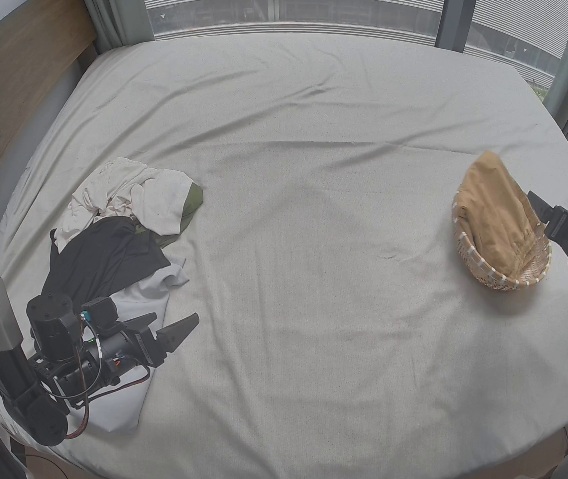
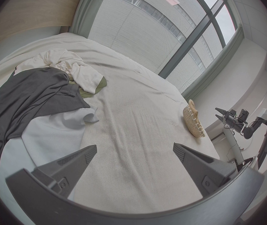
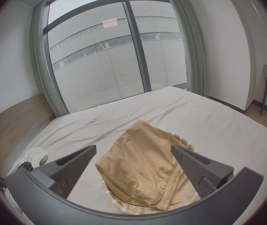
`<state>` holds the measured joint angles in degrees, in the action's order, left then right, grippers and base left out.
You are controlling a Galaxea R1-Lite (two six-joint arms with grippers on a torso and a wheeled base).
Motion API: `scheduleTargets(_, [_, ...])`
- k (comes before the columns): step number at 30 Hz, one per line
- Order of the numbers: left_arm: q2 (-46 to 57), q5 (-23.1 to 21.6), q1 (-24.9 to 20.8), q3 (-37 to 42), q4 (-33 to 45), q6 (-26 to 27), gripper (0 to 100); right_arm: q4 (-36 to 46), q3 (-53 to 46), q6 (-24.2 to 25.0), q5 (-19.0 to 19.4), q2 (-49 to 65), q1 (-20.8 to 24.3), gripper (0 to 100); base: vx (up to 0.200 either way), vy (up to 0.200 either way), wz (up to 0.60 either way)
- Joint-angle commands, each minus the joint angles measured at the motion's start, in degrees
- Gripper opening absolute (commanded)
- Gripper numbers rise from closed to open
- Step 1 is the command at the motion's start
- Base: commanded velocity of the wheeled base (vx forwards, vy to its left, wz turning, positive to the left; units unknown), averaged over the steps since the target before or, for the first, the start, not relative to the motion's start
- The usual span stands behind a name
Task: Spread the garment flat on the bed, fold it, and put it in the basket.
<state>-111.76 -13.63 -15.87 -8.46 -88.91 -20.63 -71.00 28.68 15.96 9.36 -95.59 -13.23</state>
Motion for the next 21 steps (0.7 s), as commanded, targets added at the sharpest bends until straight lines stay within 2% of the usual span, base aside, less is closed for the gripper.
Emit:
scheduleTargets(1, [0.8, 0.0, -0.2, -0.1, 0.0, 0.1, 100, 1.8, -2.1, -0.1, 1.7, 8.0, 0.0, 100, 0.0, 0.0, 0.0])
scheduleTargets(2, [2.2, 0.0, -0.3, -0.2, 0.0, 0.0, 100, 2.9, -2.1, -0.1, 2.4, 9.4, 0.9, 100, 0.0, 0.0, 0.0])
scheduleTargets(4, [5.4, -0.3, -1.6, -0.7, 0.0, -0.3, 100, 4.3, -3.0, -0.6, 4.5, 11.7, 6.3, 100, 0.0, 0.0, 0.0])
scheduleTargets(6, [9.7, -0.5, -3.8, -0.2, 0.0, -1.6, 100, 4.6, -7.1, -1.5, 5.8, 13.3, 15.2, 100, 0.0, 0.0, 0.0])
scheduleTargets(9, [17.1, -0.7, -9.3, 2.0, 0.0, -4.5, 100, 4.0, -15.6, -5.4, 5.8, 16.0, 27.6, 100, 0.0, 0.0, 0.0])
scheduleTargets(11, [22.9, -0.7, -12.4, 4.2, 0.1, -5.7, 100, 4.0, -20.5, -5.9, 5.6, 18.9, 35.1, 100, 0.0, 0.0, 0.0])
scheduleTargets(14, [29.0, -0.5, -13.7, 8.5, 0.3, -5.1, 100, 4.1, -25.4, -5.7, 5.4, 23.5, 40.2, 100, 0.0, 0.0, 0.0])
scheduleTargets(16, [31.8, 0.4, -12.8, 8.5, 1.5, -4.5, 100, 4.2, -28.0, -5.3, 4.4, 26.4, 40.2, 100, 0.0, 0.0, 0.0])
scheduleTargets(20, [39.8, 1.1, -5.4, 8.5, 10.9, -3.6, 100, 10.2, -28.7, -4.0, 0.0, 36.6, 40.1, 100, 0.0, 0.0, 0.0])
scheduleTargets(21, [42.4, 1.1, -4.6, 8.5, 15.5, -2.4, 100, 13.5, -28.7, -3.5, -1.1, 41.0, 40.0, 100, 0.0, 0.0, 0.0])
